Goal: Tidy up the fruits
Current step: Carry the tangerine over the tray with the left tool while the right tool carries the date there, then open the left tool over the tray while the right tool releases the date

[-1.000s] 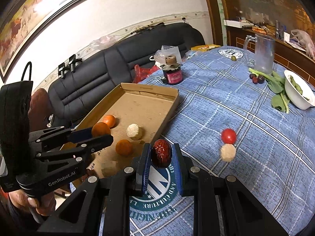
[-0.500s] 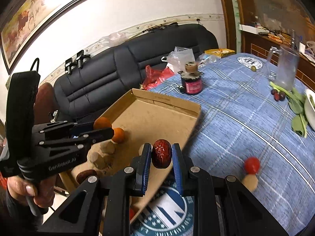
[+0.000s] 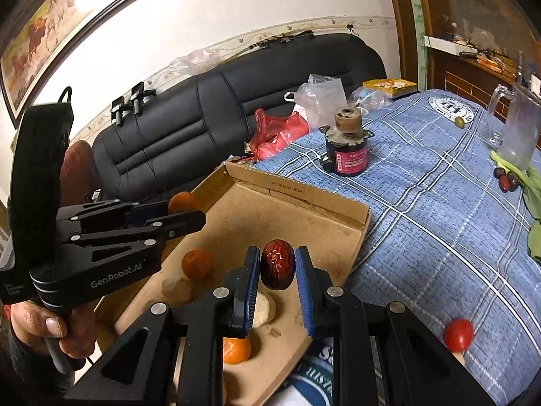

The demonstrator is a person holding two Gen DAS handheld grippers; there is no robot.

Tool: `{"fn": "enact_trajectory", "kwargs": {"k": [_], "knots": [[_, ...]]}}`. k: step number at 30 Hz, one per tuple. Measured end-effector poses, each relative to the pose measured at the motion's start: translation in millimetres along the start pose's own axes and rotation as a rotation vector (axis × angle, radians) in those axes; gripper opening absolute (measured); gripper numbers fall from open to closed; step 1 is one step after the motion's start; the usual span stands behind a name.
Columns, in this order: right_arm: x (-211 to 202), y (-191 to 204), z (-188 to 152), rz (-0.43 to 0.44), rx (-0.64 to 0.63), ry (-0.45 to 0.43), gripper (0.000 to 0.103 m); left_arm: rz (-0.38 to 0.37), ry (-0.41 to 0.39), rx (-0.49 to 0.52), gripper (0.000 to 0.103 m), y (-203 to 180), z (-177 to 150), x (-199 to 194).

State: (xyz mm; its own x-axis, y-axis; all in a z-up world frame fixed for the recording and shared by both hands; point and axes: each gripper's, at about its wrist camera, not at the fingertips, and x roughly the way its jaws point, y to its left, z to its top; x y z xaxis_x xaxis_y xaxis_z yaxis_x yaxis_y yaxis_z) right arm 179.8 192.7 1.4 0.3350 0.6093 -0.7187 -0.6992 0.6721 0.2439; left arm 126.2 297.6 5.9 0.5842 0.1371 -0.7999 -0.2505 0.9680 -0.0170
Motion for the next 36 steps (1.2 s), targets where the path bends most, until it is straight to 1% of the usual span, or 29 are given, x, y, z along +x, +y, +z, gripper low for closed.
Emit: {"fn": "enact_trajectory", "kwargs": {"k": [4, 7, 12, 17, 22, 24, 26, 28, 30, 31, 32, 33, 34, 36], "knots": [[15.3, 0.4, 1.6, 0.003, -0.011, 0.026, 0.021, 0.017, 0.023, 0.004, 0.028, 1.1, 6.6, 15.1], [29.4, 3.6, 1.1, -0.014, -0.040, 0.055, 0.021, 0.025, 0.061, -0.005, 0.028, 3.8, 9.7, 32.0], [54.1, 10.3, -2.4, -0.033, -0.078, 0.100, 0.021, 0.031, 0.125, -0.006, 0.028, 3.0, 7.5, 54.0], [70.0, 11.5, -7.4, -0.051, -0.106, 0.135, 0.021, 0.042, 0.161, 0.008, 0.028, 0.4, 3.1, 64.8], [78.4, 9.5, -12.3, -0.068, -0.123, 0.159, 0.025, 0.062, 0.173, 0.030, 0.030, -5.1, 2.9, 67.7], [74.3, 6.7, -13.0, -0.066, -0.114, 0.146, 0.028, 0.072, 0.168, 0.038, 0.030, -6.5, 1.8, 66.7], [65.9, 4.6, -12.8, -0.060, -0.103, 0.124, 0.033, 0.087, 0.158, 0.038, 0.030, -6.3, 0.9, 62.9], [57.5, 4.0, -13.0, -0.059, -0.102, 0.110, 0.034, 0.091, 0.140, 0.032, 0.030, -4.9, 0.1, 55.1], [45.0, 3.5, -13.9, -0.051, -0.104, 0.094, 0.034, 0.093, 0.119, 0.027, 0.034, -3.3, -2.1, 44.7], [40.8, 4.5, -14.9, -0.048, -0.106, 0.090, 0.035, 0.096, 0.106, 0.024, 0.044, -2.6, -3.5, 38.9], [36.3, 5.1, -14.7, -0.045, -0.109, 0.086, 0.038, 0.100, 0.088, 0.022, 0.054, -2.0, -5.7, 31.6], [30.5, 5.6, -16.0, -0.040, -0.113, 0.081, 0.040, 0.107, 0.070, 0.021, 0.057, -1.8, -8.7, 24.1], [26.4, 6.2, -16.9, -0.034, -0.118, 0.077, 0.042, 0.109, 0.052, 0.019, 0.060, -1.8, -12.2, 15.7], [18.2, 7.7, -18.8, -0.009, -0.127, 0.076, 0.043, 0.103, 0.026, 0.018, 0.060, -2.1, -18.5, 1.4]]}}
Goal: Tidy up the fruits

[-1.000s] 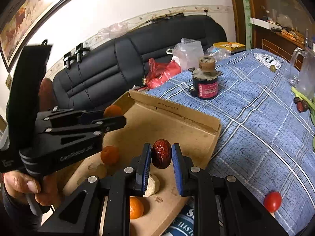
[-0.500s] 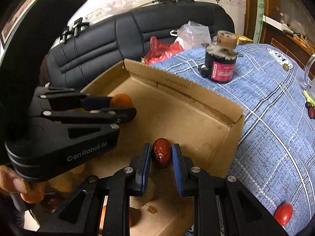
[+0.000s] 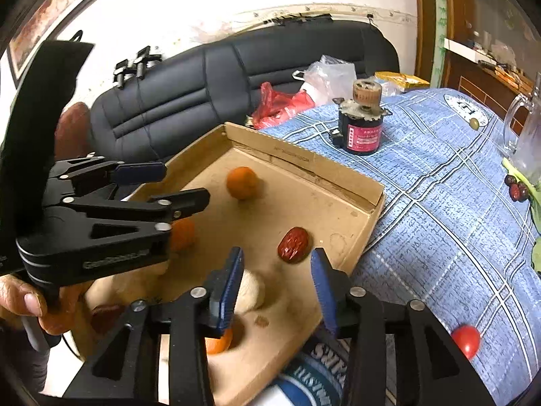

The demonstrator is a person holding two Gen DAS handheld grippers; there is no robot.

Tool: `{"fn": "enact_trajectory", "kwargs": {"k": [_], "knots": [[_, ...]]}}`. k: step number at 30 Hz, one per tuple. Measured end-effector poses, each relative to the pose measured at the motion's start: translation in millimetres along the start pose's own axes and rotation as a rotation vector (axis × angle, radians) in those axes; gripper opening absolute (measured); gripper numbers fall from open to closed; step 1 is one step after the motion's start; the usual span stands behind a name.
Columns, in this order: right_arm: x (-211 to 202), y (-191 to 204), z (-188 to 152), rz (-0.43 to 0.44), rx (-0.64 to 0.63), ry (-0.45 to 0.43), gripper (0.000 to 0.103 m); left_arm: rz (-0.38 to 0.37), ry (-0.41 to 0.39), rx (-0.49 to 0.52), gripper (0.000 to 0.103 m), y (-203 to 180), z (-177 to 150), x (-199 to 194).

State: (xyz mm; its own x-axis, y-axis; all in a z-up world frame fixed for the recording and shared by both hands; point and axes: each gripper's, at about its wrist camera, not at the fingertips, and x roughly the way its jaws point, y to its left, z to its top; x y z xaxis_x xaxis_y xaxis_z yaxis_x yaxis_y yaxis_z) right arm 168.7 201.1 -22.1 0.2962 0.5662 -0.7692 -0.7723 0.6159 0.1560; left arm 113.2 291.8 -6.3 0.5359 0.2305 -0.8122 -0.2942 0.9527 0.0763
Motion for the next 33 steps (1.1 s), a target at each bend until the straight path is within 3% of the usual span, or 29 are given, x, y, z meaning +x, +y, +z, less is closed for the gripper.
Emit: {"fn": "enact_trajectory", "kwargs": {"k": [7, 11, 17, 22, 33], "knots": [[-22.3, 13.9, -21.0, 0.063, -0.118, 0.008, 0.051, -0.006, -0.072, 0.001, 0.062, 0.1, -30.7, -45.8], [-34.4, 23.5, -38.1, 0.104, -0.197, 0.019, 0.068, 0.020, -0.112, 0.011, 0.078, -0.8, -50.3, -66.9], [-53.5, 41.8, -61.8, 0.127, -0.324, 0.033, 0.084, 0.007, -0.129, 0.012, 0.078, -0.8, -76.4, -87.4], [-64.8, 50.6, -80.0, 0.121, -0.400, 0.052, 0.086, 0.029, -0.139, 0.026, 0.082, -6.0, -94.6, -101.6], [-87.7, 59.4, -104.6, 0.116, -0.456, 0.046, 0.086, -0.004, -0.095, 0.096, 0.083, -31.0, -120.0, -117.1]]}}
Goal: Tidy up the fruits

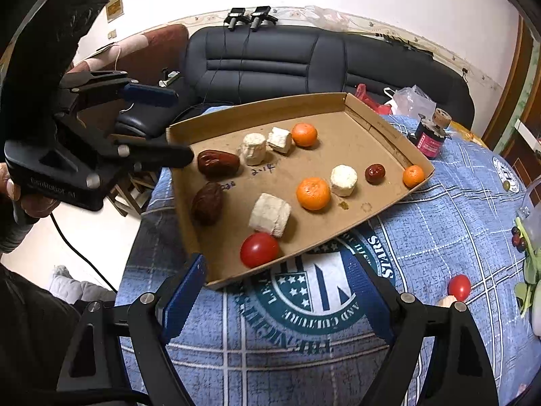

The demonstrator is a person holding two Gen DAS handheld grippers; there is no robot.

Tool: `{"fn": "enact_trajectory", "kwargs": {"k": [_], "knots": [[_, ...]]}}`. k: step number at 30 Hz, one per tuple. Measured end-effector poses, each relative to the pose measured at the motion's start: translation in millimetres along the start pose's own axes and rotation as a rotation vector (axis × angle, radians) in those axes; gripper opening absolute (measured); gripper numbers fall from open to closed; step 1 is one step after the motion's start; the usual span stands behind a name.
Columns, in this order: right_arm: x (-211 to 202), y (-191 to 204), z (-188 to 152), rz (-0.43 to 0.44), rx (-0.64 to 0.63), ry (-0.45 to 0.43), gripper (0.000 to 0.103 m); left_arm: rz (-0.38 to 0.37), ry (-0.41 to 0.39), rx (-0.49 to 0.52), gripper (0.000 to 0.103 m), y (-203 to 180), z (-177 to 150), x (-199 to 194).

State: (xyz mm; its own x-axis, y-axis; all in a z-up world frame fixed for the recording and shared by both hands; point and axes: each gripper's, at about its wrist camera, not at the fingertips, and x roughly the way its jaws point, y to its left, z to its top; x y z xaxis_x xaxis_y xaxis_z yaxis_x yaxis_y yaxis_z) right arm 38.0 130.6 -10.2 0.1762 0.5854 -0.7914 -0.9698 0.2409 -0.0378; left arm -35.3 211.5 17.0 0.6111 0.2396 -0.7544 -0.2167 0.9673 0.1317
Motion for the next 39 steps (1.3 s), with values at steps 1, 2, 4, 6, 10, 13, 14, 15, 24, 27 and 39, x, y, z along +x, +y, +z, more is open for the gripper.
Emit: {"fn": "enact_trajectory", "kwargs": {"k": [1, 2, 4, 6, 10, 13, 14, 15, 24, 27, 39], "knots": [[-1.2, 1.4, -0.5, -0.006, -0.003, 0.000, 0.086, 0.004, -0.005, 0.011, 0.083, -3.7, -1.4, -2.1], [-2.9, 3.0, -0.8, -0.014, -0.007, 0.000, 0.086, 0.005, -0.010, 0.015, 0.083, -6.0, -3.2, -4.4], [-5.1, 5.1, -1.2, -0.019, -0.011, -0.004, 0.086, -0.005, -0.016, 0.018, 0.083, -9.2, -5.5, -9.0], [-7.7, 8.2, -2.0, -0.027, -0.014, -0.006, 0.086, -0.010, -0.019, 0.015, 0.083, -10.8, -6.9, -12.4], [-9.3, 14.0, -3.0, -0.041, -0.025, -0.005, 0.086, -0.012, -0.035, 0.004, 0.083, -9.8, -9.1, -18.5], [-9.5, 17.9, -4.2, -0.049, -0.032, -0.004, 0.086, -0.017, -0.044, -0.009, 0.083, -6.7, -9.6, -21.3], [-8.8, 19.0, -4.4, -0.052, -0.034, 0.000, 0.086, -0.018, -0.045, -0.011, 0.083, -5.8, -9.9, -21.9], [-8.3, 19.7, -4.5, -0.054, -0.036, 0.002, 0.086, -0.016, -0.049, -0.016, 0.083, -4.7, -10.0, -23.0], [-4.8, 24.6, -2.9, -0.060, -0.050, 0.010, 0.086, -0.017, -0.075, -0.028, 0.083, -1.8, -11.6, -28.3], [-2.9, 25.3, -2.8, -0.059, -0.053, 0.012, 0.086, -0.015, -0.075, -0.029, 0.083, -1.4, -12.0, -28.7], [-2.7, 27.6, -3.0, -0.057, -0.059, 0.011, 0.086, -0.013, -0.087, -0.037, 0.083, -1.6, -10.4, -31.8]]}}
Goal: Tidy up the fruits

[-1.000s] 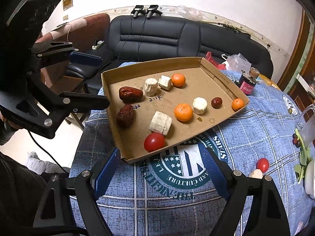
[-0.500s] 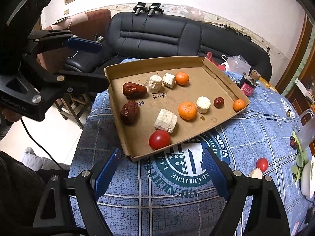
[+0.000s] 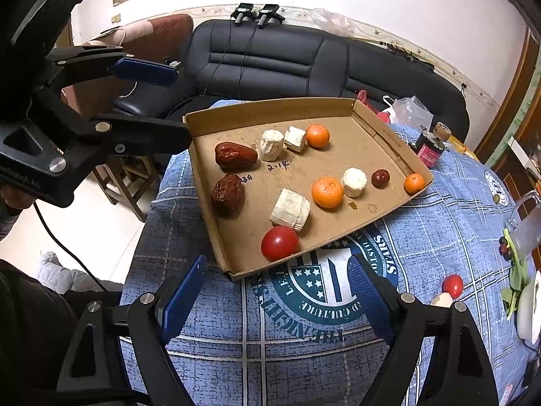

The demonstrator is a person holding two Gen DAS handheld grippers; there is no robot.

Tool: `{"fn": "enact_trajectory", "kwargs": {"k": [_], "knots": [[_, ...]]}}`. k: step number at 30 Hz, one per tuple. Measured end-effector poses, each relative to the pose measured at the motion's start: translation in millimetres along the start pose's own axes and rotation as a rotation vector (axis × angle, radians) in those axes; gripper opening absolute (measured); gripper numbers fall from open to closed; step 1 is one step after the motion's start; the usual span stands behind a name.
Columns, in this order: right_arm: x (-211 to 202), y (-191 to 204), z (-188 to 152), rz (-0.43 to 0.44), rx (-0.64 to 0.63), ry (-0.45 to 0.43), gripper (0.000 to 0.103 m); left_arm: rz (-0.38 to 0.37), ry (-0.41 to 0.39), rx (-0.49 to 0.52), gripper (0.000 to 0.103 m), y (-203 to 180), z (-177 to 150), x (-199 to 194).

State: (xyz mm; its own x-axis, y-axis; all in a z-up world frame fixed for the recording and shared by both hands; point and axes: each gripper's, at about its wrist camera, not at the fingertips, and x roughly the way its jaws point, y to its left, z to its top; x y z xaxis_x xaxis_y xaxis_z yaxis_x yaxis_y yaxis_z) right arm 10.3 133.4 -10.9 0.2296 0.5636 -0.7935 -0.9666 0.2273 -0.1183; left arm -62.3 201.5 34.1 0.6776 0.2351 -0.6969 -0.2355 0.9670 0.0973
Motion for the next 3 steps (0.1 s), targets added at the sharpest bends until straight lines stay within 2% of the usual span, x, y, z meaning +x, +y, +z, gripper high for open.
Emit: {"fn": "enact_trajectory", "kwargs": {"k": [3], "knots": [[0.1, -0.3, -0.1, -0.001, 0.004, 0.001, 0.086, -0.001, 0.003, -0.003, 0.083, -0.5, 1.2, 0.2]]}}
